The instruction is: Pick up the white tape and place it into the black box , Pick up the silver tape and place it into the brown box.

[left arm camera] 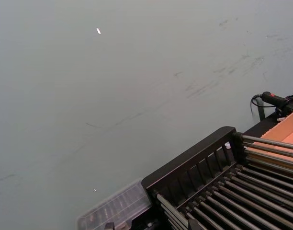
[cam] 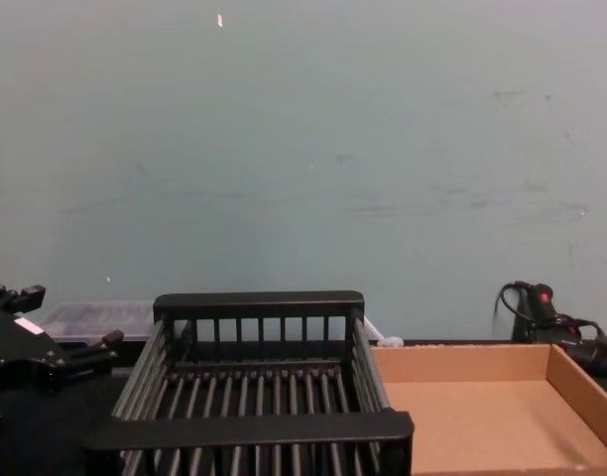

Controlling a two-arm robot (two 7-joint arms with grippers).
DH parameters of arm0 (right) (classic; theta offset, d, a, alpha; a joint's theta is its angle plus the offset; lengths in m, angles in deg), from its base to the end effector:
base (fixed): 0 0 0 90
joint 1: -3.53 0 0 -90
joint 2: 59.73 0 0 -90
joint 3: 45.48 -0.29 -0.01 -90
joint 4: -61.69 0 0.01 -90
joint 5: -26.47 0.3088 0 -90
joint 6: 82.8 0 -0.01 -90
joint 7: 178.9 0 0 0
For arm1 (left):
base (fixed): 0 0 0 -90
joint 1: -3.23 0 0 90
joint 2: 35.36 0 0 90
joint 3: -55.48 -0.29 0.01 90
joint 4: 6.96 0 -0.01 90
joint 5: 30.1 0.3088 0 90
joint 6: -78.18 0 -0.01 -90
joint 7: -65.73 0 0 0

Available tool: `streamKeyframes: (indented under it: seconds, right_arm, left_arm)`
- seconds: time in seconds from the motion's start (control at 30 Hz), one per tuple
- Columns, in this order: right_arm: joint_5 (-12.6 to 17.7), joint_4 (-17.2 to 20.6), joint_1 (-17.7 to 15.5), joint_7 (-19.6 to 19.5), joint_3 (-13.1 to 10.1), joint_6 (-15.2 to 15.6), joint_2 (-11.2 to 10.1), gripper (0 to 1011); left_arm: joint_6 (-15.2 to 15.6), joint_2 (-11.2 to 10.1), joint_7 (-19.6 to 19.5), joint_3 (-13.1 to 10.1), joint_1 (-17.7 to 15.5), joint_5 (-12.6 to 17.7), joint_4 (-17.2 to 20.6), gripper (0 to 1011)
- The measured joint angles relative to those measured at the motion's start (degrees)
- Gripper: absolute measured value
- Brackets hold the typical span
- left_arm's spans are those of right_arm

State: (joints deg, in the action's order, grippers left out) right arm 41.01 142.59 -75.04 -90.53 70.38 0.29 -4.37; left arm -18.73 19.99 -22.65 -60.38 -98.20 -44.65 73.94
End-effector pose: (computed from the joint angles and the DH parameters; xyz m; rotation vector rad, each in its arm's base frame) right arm 0.3581 -0.0827 -0.3023 -0.3044 -0.2852 -1.2481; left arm 0.3581 0.0827 -0.3023 0.3045 -0.2851 1.2480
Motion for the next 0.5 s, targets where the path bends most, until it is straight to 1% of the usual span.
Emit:
streamKeyframes:
  seconds: [0.5]
  right_arm:
    - [0.0,0.0,0.0,0.0,0.0,0.0,0.0,1002]
  left_arm:
    - [0.0,0.0,0.0,0.0,0.0,0.0,0.0,1001]
